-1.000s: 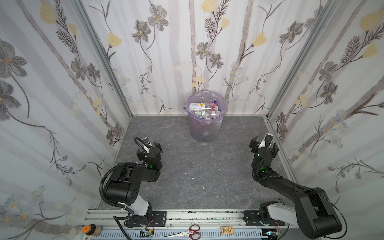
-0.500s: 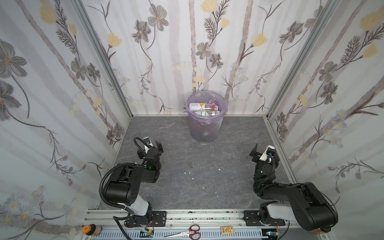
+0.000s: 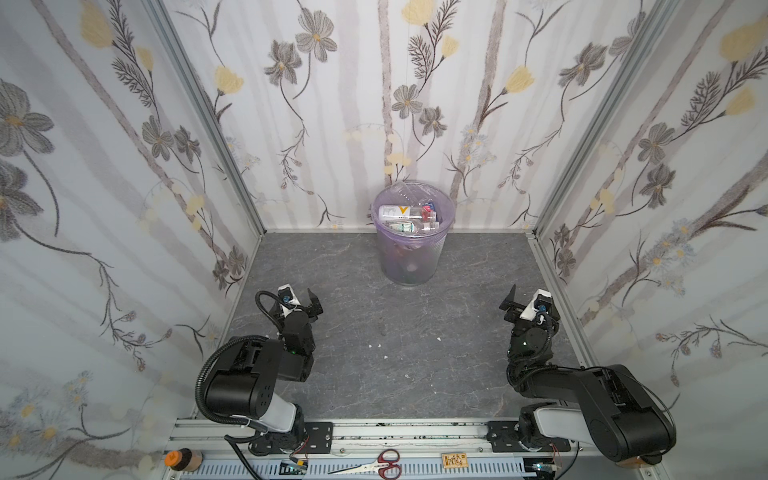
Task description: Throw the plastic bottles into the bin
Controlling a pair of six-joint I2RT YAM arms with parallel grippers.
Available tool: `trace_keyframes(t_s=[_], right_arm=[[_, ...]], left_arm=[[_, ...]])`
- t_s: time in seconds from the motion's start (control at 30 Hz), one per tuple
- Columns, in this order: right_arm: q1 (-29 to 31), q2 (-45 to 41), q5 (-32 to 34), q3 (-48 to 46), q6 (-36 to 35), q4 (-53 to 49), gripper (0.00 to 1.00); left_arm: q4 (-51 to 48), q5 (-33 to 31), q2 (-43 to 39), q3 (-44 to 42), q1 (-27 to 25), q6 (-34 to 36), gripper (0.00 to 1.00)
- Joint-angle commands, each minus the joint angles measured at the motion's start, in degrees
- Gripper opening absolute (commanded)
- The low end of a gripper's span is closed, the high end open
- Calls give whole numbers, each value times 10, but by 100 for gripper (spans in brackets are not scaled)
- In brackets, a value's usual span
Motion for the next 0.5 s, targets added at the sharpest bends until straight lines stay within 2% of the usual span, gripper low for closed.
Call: trace_keyframes(t_s=[0.0, 0.03, 0.1, 0.47], right_arm=[[-1, 1, -10, 2, -6, 18, 100], [0, 1, -10, 1, -6, 22, 100], [0, -1, -14, -9, -6, 37, 100], [-2, 8, -40, -36, -10, 94, 100]], left_arm=[[170, 46, 63, -21, -3, 29, 100], [134, 45, 41, -27, -8, 21, 100], [173, 50, 50, -37, -5, 25, 100], [138, 23, 49, -19, -15, 28, 100]])
